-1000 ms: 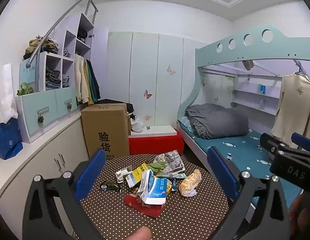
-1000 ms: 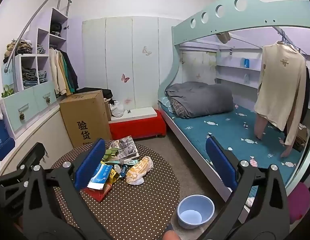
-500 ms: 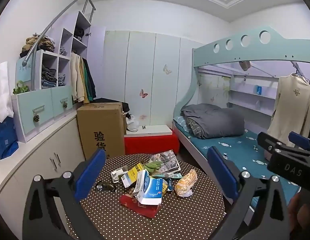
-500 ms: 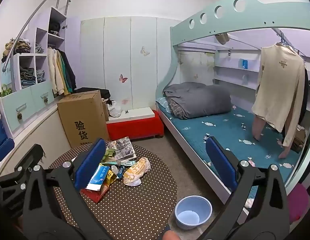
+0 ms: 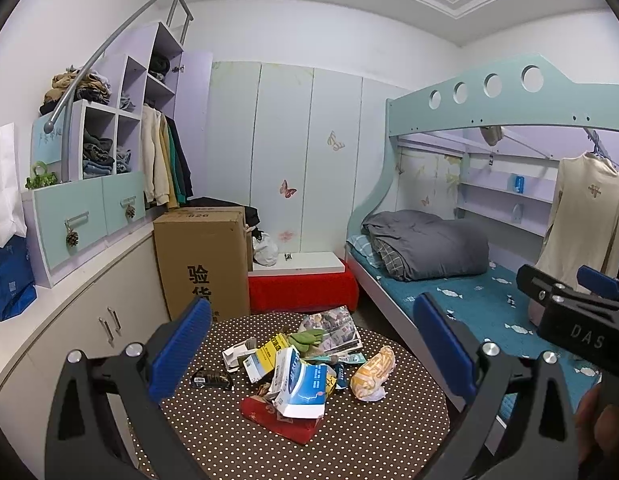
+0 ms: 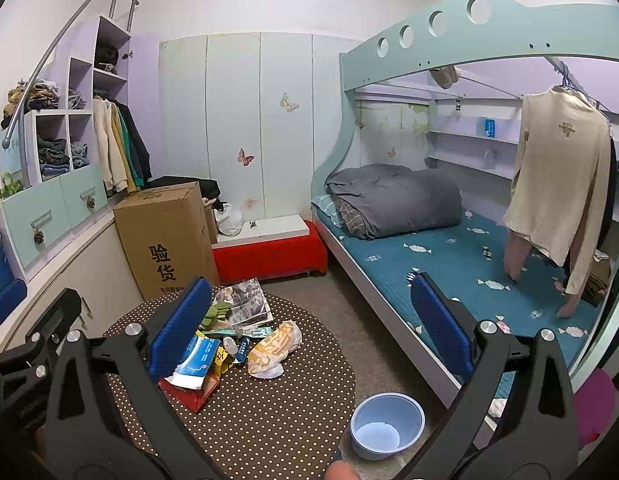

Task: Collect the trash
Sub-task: 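Move both tools toward the cluttered polka-dot table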

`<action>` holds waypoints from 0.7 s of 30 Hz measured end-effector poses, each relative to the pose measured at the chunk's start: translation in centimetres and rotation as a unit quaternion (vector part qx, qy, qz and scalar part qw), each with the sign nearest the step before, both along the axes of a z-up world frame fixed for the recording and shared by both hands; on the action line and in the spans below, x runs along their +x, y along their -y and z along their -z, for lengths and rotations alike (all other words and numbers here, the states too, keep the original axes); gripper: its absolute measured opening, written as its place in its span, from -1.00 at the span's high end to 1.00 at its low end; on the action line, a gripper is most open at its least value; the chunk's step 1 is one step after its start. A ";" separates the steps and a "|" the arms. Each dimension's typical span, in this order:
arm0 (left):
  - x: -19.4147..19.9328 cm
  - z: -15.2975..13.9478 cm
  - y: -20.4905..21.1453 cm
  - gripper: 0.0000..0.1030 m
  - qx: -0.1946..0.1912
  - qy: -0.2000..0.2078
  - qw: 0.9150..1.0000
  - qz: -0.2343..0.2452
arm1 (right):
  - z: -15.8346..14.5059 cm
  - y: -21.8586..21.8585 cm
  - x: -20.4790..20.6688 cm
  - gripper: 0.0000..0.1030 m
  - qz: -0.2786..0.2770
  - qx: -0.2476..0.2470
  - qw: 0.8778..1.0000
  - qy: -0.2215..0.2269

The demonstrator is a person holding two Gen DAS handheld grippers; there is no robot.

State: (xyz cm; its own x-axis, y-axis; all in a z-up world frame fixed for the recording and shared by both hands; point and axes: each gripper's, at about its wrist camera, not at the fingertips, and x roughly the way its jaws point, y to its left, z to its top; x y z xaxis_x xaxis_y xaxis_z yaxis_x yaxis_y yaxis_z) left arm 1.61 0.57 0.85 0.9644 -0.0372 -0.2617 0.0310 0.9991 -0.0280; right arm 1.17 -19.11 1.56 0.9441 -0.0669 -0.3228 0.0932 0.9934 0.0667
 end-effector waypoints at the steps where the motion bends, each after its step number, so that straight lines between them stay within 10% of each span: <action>1: 0.1 0.0 0.0 -0.92 0.000 -0.001 1.000 0.000 | -0.1 0.0 0.0 -0.90 0.000 0.000 1.000 0.000; 21: 2.7 0.8 -1.3 -0.92 0.001 -0.022 1.000 -0.002 | 0.2 0.0 2.8 -0.90 0.007 0.006 1.000 -0.016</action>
State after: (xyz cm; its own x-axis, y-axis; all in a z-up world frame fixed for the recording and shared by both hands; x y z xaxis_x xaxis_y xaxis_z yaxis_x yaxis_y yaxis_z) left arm 4.27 1.82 0.02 0.9520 -0.0340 -0.3042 0.0266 0.9992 -0.0282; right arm 3.99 -19.11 1.31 0.9322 -0.0758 -0.3540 0.1094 0.9911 0.0760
